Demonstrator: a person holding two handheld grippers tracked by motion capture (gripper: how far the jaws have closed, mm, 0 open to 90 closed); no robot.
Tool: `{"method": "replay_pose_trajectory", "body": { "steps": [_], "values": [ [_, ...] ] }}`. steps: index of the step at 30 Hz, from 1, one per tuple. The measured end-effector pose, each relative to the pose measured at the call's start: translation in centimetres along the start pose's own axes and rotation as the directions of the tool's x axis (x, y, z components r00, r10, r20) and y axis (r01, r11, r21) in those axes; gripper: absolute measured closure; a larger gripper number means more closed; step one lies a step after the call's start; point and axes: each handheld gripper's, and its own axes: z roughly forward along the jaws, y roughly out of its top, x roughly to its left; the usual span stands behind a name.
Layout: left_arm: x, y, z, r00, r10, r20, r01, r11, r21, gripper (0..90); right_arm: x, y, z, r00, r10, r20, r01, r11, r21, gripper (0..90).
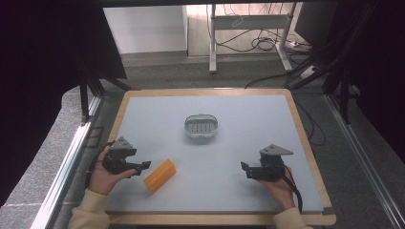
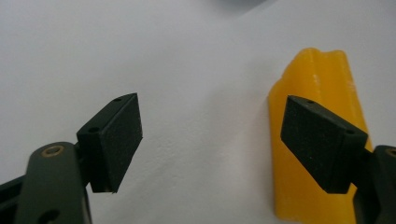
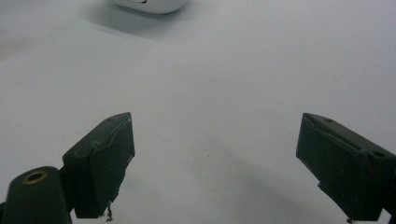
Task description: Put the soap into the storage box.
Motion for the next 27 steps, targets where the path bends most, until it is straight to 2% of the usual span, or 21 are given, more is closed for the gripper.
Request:
{"method": "replay_pose_trajectory", "body": {
  "steps": [4, 11, 15, 19, 27],
  "values": [
    [-0.5, 0.3, -0.1, 0.9997, 0.013, 0.020, -0.013, 0.9996, 0.027, 22.2, -0.3, -0.1, 0.0, 1.0000, -0.003, 0.006, 0.003, 1.000, 0.005, 12.6],
    [-1.3, 0.7, -0.5, 0.9979, 0.031, 0.057, -0.034, 0.9974, 0.063, 23.0, -0.5, -0.4, 0.0, 0.9985, -0.038, 0.040, 0.037, 0.999, 0.023, 13.1],
    [-1.3, 0.9, -0.8, 0.9978, 0.020, 0.063, -0.024, 0.9976, 0.065, 23.4, -0.6, -0.4, 0.0, 0.9959, -0.069, 0.058, 0.068, 0.997, 0.029, 13.2],
    [-1.7, 1.2, -1.2, 0.9974, 0.019, 0.069, -0.023, 0.9980, 0.058, 23.4, -0.5, -0.5, 0.1, 0.9957, -0.077, 0.052, 0.075, 0.997, 0.033, 13.4],
    [-2.5, 1.9, -1.7, 0.9931, 0.051, 0.105, -0.055, 0.9976, 0.041, 23.3, -0.6, -0.4, 0.6, 0.9960, -0.075, 0.048, 0.073, 0.997, 0.039, 13.8]
  ]
}}
